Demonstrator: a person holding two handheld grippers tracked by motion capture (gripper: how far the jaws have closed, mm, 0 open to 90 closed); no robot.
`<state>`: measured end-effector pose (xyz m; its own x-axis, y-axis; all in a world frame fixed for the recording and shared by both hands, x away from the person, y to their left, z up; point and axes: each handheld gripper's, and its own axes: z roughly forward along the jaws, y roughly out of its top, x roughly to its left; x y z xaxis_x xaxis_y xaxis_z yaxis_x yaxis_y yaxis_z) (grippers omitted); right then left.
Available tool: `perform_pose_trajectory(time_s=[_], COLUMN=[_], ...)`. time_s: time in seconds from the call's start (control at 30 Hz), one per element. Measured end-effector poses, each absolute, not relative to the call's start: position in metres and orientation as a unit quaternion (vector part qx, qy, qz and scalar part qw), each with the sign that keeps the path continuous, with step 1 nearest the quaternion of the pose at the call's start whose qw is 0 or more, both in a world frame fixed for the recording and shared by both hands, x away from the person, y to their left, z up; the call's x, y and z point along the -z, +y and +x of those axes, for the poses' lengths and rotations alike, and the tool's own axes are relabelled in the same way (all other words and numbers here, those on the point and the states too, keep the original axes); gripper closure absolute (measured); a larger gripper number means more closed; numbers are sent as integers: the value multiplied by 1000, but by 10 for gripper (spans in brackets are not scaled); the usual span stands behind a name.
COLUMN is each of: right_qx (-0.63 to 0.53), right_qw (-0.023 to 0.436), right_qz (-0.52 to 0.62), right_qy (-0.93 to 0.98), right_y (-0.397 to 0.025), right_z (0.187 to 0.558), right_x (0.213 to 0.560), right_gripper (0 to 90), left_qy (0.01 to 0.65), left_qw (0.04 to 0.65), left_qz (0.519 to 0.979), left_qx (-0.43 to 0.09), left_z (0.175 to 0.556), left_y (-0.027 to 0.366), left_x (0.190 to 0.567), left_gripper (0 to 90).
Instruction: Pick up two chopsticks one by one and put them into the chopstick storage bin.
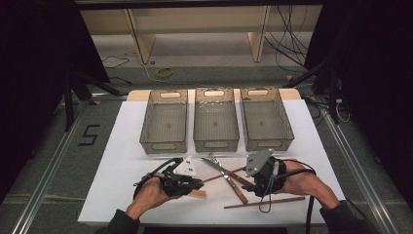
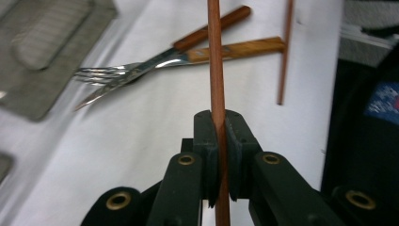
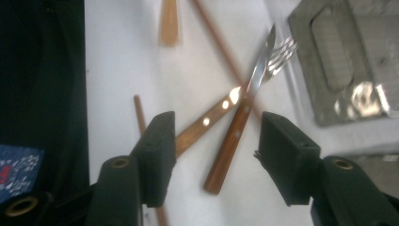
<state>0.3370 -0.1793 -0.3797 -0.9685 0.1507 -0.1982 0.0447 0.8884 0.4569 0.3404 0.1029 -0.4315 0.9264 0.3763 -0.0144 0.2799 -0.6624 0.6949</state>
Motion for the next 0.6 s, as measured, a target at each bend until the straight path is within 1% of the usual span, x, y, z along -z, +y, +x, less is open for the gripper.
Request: perform_pose_trajectory(time_s=[0.2, 0.27, 0.37, 0.6], right_qx=[-216, -213, -205, -188], right_qw=[94, 95, 89, 82], right_qz=[82, 94, 113, 146], right_qy=[968, 968, 968, 968], right_y=[-199, -206, -216, -235], right_z=[336, 336, 337, 335], right_x=[398, 402, 409, 425], right_gripper=[406, 400, 378, 358], left_qy=[230, 247, 265, 317], left_qw=[394, 403, 402, 412], left_qz=[886, 877, 871, 847], left_qx=[-83, -88, -97, -115], left_z=[353, 357, 364, 384], left_y=[124, 131, 141, 161], left_x=[425, 422, 420, 413], left_gripper=[842, 842, 842, 842])
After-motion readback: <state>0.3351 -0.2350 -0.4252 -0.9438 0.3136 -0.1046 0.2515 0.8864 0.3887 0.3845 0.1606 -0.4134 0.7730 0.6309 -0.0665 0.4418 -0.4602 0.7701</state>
